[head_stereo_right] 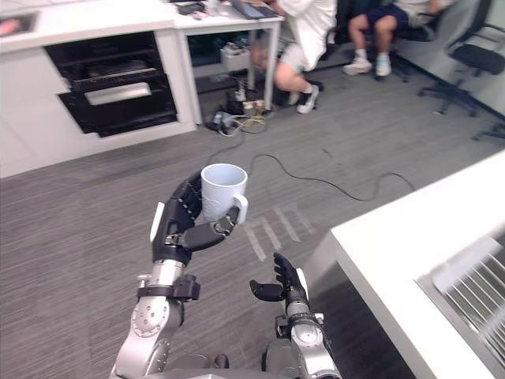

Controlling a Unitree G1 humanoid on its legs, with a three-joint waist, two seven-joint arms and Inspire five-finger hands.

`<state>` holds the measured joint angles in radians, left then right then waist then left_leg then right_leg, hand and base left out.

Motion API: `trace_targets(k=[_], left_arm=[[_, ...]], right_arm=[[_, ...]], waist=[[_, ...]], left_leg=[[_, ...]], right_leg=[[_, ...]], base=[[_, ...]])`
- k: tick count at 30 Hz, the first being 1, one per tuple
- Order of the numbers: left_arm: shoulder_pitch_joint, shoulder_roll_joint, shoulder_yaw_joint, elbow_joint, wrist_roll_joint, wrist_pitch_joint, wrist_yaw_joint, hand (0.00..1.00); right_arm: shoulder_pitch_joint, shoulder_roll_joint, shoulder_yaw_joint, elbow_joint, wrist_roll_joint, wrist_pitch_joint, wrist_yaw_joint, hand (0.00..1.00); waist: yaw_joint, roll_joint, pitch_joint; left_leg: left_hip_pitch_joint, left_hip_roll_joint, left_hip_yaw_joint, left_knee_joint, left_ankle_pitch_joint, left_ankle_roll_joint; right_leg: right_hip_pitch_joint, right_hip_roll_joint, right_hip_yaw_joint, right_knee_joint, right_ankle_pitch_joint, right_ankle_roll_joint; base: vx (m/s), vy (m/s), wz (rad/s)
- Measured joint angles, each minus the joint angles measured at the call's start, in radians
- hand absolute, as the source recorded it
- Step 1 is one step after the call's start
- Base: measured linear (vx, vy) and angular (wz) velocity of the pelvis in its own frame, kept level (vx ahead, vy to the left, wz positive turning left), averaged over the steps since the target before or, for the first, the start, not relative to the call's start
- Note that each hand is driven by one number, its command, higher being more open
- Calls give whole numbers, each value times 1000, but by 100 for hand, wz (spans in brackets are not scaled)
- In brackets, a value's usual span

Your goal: Walk over to the sink, pick up the cup, carry it to the dishwasher, place the cup inside the dishwasher, then close the dishwasher door

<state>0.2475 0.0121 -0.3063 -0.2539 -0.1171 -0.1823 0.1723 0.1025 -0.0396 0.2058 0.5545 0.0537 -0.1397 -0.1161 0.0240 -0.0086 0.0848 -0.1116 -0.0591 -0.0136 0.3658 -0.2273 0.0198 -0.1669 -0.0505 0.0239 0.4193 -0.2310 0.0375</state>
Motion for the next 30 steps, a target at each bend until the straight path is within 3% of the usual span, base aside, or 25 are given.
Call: trace_targets(k=[2, 5, 6, 8, 10, 15, 17, 24, 28, 29, 30], left_arm=[[-1, -9, -10, 0, 0, 0, -10, 30], [-3, -18, -10, 0, -1, 0, -8, 30], [-11, -10, -11, 4, -1, -8, -7, 30], [-15, -7, -9, 28, -1, -17, -6, 30], [-17, 21, -9, 56, -1, -17, -3, 30], [-17, 54, -18, 113, -1, -7, -2, 30], [-16, 57, -18, 113, -1, -7, -8, 30], [-9, 79, -14, 147, -1, -7, -23, 30], [-3, 86, -14, 193, 0, -5, -27, 30], [39, 61, 64, 182, -1, -5, -23, 30], [39, 61, 64, 182, -1, -5, -23, 30]], right_arm=[[24, 0, 2, -41, 0, -1, -1, 90], [50, -9, 2, -96, 1, -3, -13, 90], [38, -11, -2, -97, 2, -15, -18, 90], [19, -16, -4, -82, 2, -21, -21, 90], [16, -6, -4, -62, 1, -26, -22, 90], [24, -2, -11, 19, -1, -26, -22, 90], [21, 3, -45, 48, -3, -22, -21, 90], [-10, -17, -64, 67, -24, -22, -22, 90], [-14, -31, -65, 85, -48, -22, -23, 90], [-12, -19, -60, 130, -78, -17, -17, 90], [-12, -18, -60, 130, -78, -17, -17, 90]], waist=[[5, 2, -1], [8, -5, 4], [17, 3, -1], [21, 17, -8], [18, -8, -10], [14, -13, -9], [10, -13, -9], [-17, -11, -11], [-20, -9, -12], [-12, 10, -17], [-12, 10, -17]], left_leg=[[11, 17, 2, 15, -2, -19], [-45, 36, 74, 170, -19, -41], [-89, 108, 153, 186, -54, -40], [-79, 156, 192, 72, 13, -38], [-57, 117, 203, -3, 35, -15], [-13, 69, 195, -103, 79, -8], [31, 58, 190, -209, 141, -13], [107, 58, 181, -444, 293, -20], [108, 60, 170, -454, 318, -16], [84, 78, 106, -460, 354, -28], [84, 78, 106, -460, 354, -28]], right_leg=[[69, 2, -56, -55, 0, -1], [157, -6, -93, -124, 5, -9], [182, -4, -100, -153, 3, -12], [188, -2, -102, -158, -1, -7], [192, -32, -105, -193, 10, 8], [224, -58, -105, -248, 41, 19], [220, -62, -100, -252, 65, 19], [198, -40, -99, -267, 74, 22], [200, -37, -102, -275, 76, 17], [243, 0, -138, -368, 120, -2], [243, 0, -138, -368, 120, -2]], base=[[213, -91, 82], [162, -11, 59], [146, 66, 27], [142, 122, 15], [118, 150, 19], [59, 73, 15], [1, 22, 7], [-66, -66, 1], [-105, -31, 4], [-53, -4, 2], [0, 0, 0]])
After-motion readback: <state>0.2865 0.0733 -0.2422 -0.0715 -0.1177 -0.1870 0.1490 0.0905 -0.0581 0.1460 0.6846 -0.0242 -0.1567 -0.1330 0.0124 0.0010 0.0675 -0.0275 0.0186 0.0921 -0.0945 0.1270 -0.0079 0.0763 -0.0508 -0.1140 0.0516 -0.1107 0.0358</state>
